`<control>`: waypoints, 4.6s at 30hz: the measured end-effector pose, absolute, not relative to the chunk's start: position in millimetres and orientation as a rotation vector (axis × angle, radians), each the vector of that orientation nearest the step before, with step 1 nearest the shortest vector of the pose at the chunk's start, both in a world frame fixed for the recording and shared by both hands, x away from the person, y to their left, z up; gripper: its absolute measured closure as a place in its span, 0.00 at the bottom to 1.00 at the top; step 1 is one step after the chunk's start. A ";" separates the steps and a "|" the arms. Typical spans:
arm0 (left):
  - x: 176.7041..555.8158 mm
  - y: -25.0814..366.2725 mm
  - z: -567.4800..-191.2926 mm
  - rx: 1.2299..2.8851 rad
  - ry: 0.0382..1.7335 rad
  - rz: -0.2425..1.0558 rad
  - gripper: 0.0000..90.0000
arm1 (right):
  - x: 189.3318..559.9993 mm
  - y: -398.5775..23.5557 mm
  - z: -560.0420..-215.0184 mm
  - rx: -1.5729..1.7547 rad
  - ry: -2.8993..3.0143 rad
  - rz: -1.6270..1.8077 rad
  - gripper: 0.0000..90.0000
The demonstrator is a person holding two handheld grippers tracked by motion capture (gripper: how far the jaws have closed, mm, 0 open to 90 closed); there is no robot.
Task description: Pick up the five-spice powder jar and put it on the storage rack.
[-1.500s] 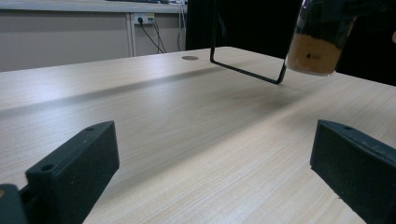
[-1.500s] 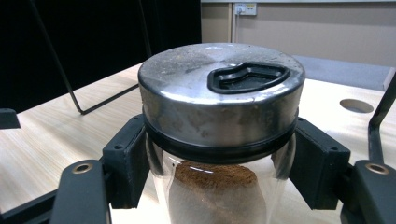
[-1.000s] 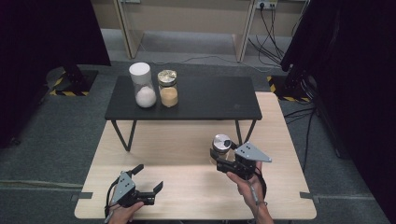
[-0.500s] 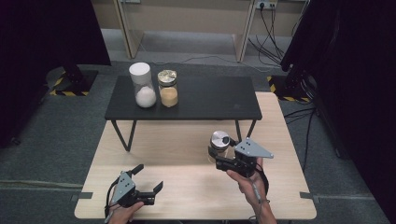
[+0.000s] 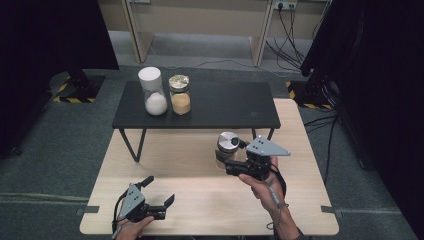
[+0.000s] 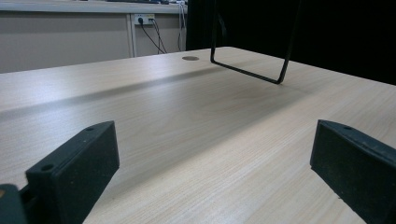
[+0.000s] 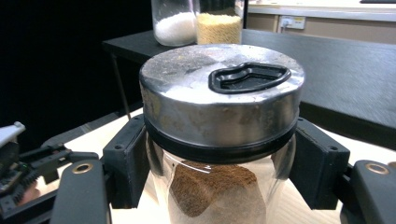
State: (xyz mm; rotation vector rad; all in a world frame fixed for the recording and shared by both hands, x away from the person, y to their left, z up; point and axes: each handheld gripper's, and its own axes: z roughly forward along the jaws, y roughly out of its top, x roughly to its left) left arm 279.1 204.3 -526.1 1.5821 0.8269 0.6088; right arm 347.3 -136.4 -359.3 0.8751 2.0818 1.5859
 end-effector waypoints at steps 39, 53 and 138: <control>279.1 204.5 -525.6 1.583 0.823 0.609 0.01 | 382.2 -100.8 -291.4 0.817 2.135 1.565 0.34; 279.1 204.5 -525.5 1.581 0.823 0.608 0.01 | 400.3 -92.2 -281.8 0.844 2.126 1.534 0.34; 278.9 204.1 -525.3 1.585 0.813 0.600 0.01 | 488.2 -59.0 -301.7 1.029 1.931 1.437 0.34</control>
